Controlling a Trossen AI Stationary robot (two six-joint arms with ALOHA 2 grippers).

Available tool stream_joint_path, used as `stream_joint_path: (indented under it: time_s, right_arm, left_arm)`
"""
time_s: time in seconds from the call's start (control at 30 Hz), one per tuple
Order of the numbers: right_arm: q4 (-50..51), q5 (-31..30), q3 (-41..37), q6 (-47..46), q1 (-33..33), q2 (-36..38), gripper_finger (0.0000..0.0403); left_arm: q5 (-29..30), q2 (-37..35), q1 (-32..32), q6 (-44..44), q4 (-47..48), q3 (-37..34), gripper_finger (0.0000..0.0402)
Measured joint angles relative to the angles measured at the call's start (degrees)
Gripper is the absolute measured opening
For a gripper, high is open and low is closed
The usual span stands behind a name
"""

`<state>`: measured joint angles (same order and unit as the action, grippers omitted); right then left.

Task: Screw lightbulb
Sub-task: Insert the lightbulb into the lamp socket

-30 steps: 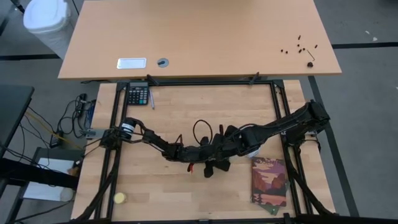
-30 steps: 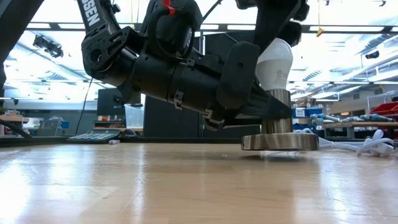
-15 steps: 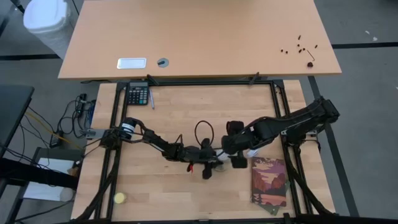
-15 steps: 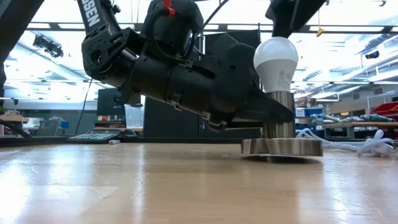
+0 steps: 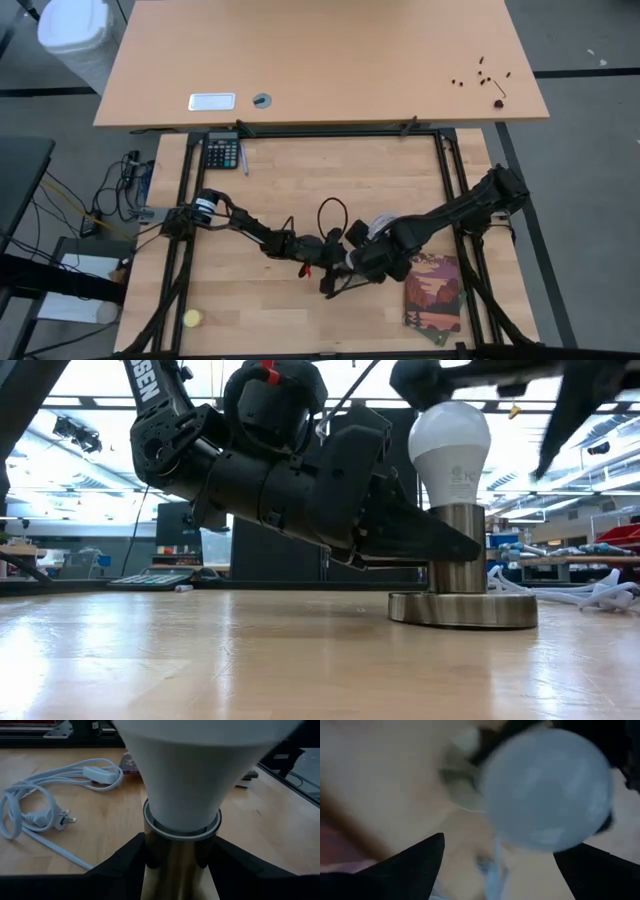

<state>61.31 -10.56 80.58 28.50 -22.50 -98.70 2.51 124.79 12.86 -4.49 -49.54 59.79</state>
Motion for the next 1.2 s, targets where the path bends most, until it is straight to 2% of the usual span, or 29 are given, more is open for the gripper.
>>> stream_joint_path:
  time_s: [0.1,0.3,0.5,0.67,1.07,1.2]
  right_arm:
    - [0.07,-3.37,0.0,0.16,0.4,-1.55,0.0373]
    - [-5.1,6.14,-0.02,0.77,2.33,-1.57,0.0373]
    - [-7.08,7.71,-0.02,8.97,2.49,-1.57,0.0373]
    - [-9.58,9.32,-0.02,12.06,2.49,-1.57,0.0373]
    - [-12.33,12.68,0.11,13.69,4.25,-3.28,0.0371]
    - [-11.75,12.63,-0.1,12.7,4.11,-4.51,0.0352]
  left_arm:
    - [-0.16,0.0,0.0,0.0,0.0,0.0,0.0188]
    - [-0.19,0.0,0.0,0.0,0.05,0.0,0.0188]
    - [-0.06,0.04,0.0,-0.11,-0.24,0.0,0.0188]
    - [-0.03,0.07,-0.06,-0.21,-0.35,0.0,0.0188]
    - [0.58,0.12,-0.04,-0.01,-0.55,-0.1,0.0188]
    - [0.5,0.17,-0.04,-0.24,-0.77,-0.08,0.0188]
